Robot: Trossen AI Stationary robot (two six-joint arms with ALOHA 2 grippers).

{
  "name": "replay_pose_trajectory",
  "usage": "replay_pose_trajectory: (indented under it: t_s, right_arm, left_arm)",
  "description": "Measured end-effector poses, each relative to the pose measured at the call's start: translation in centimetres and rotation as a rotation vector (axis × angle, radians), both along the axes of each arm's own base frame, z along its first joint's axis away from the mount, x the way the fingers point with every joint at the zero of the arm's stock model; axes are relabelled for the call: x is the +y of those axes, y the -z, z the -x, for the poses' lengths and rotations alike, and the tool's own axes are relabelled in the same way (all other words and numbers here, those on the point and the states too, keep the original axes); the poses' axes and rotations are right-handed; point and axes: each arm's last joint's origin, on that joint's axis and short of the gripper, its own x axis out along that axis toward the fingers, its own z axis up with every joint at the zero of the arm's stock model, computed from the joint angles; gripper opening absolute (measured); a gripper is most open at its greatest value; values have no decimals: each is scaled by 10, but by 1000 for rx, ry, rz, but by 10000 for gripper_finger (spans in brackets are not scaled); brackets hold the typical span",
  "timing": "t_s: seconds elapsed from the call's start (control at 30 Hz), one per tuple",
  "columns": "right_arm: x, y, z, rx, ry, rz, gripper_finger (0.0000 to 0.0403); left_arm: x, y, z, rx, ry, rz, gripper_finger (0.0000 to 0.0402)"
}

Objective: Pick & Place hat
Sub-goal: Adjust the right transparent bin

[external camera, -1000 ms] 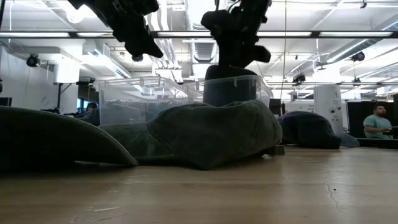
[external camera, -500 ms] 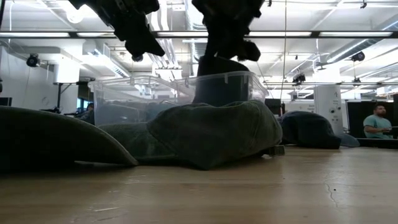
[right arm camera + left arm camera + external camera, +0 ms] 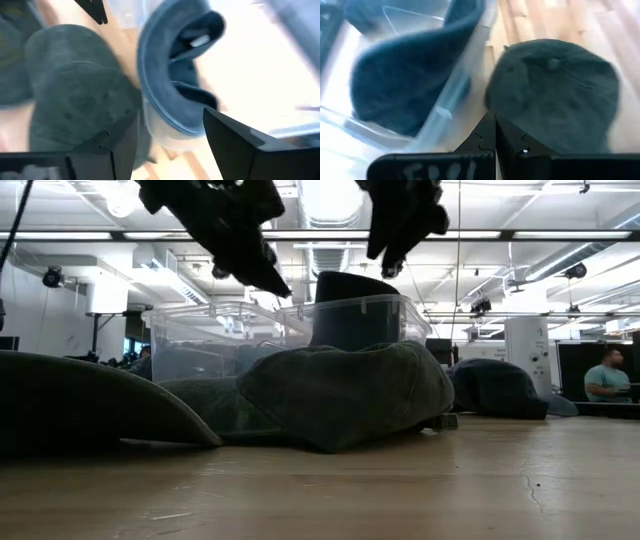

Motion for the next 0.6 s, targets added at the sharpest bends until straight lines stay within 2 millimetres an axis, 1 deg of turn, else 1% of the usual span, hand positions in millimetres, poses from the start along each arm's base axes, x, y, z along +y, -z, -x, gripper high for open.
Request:
replay_pose_trajectory:
  t_s: [0.07, 0.17, 0.27, 0.37, 0.6]
  right_arm:
    - [6, -2, 5, 12, 11, 58, 215]
    - [12, -5, 14, 30, 47, 121, 211]
    - [15, -8, 24, 46, 97, 145, 208]
    - [21, -10, 32, 55, 134, 156, 208]
    - [33, -13, 46, 50, 193, 155, 208]
  left_arm:
    - [1, 2, -10, -19, 17, -25, 0]
    - [1, 12, -25, -10, 34, -40, 0]
    - [2, 22, -42, 11, 36, -38, 0]
    - [3, 27, -61, -1, 44, -41, 0]
    - [6, 23, -109, -80, 63, -74, 0]
